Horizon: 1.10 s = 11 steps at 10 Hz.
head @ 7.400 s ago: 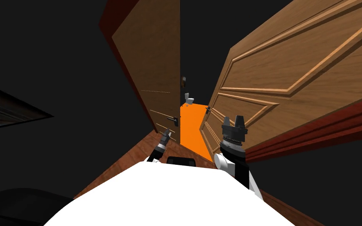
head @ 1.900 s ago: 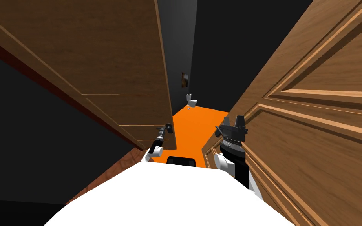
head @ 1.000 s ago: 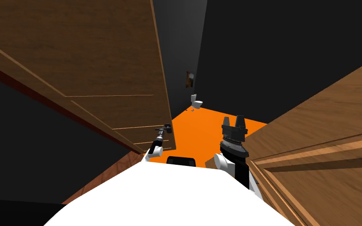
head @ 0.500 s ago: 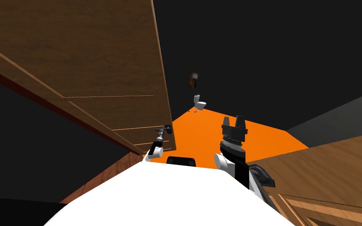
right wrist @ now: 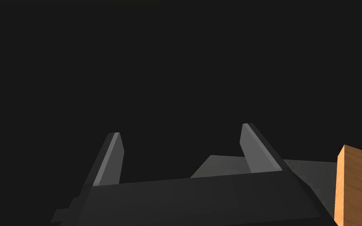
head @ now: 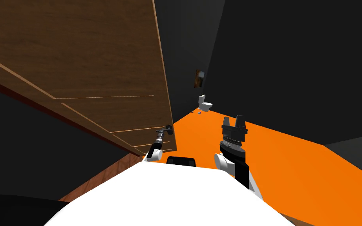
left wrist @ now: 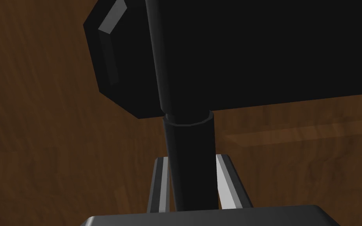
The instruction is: Push the door open
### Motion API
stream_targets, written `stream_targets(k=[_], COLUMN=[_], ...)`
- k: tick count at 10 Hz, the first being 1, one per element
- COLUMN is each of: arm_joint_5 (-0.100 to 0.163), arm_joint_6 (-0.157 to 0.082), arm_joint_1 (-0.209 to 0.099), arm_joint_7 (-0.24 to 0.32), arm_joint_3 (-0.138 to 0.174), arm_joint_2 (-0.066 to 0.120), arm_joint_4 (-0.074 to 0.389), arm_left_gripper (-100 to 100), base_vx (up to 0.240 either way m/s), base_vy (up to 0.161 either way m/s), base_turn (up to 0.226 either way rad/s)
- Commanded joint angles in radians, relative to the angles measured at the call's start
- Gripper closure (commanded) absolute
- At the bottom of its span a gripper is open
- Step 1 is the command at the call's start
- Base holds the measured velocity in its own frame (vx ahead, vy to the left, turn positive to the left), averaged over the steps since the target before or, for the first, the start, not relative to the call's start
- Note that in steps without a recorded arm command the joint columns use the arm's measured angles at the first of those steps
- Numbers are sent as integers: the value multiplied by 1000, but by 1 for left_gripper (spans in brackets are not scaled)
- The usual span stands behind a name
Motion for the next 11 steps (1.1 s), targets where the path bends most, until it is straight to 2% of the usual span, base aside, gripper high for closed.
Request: stream_targets(k=[1, 3, 4, 8, 9, 10, 11], arm_joint_5=[15, 32, 44, 67, 66, 73, 75], arm_joint_6=[-5, -12, -17, -27, -25, -26, -25], arm_joint_1=[27, 52, 69, 102, 98, 94, 94], arm_joint_7=[-19, -37, -49, -74, -70, -71, -71], arm_joint_3=[-1, -19, -31, -56, -47, -23, -19], arm_joint_2=[3, -5, -15, -50, -43, -14, -11], arm_joint_4=[-27, -45, -57, -81, -73, -74, -73], arm_left_gripper=[100, 100, 100, 100, 100, 100, 100], base_vx=[181, 187, 209, 167, 46, 143, 192], base_vy=[-31, -31, -93, -95, -33, -42, -64], base_turn=[158, 203, 205, 159, 46, 73, 108])
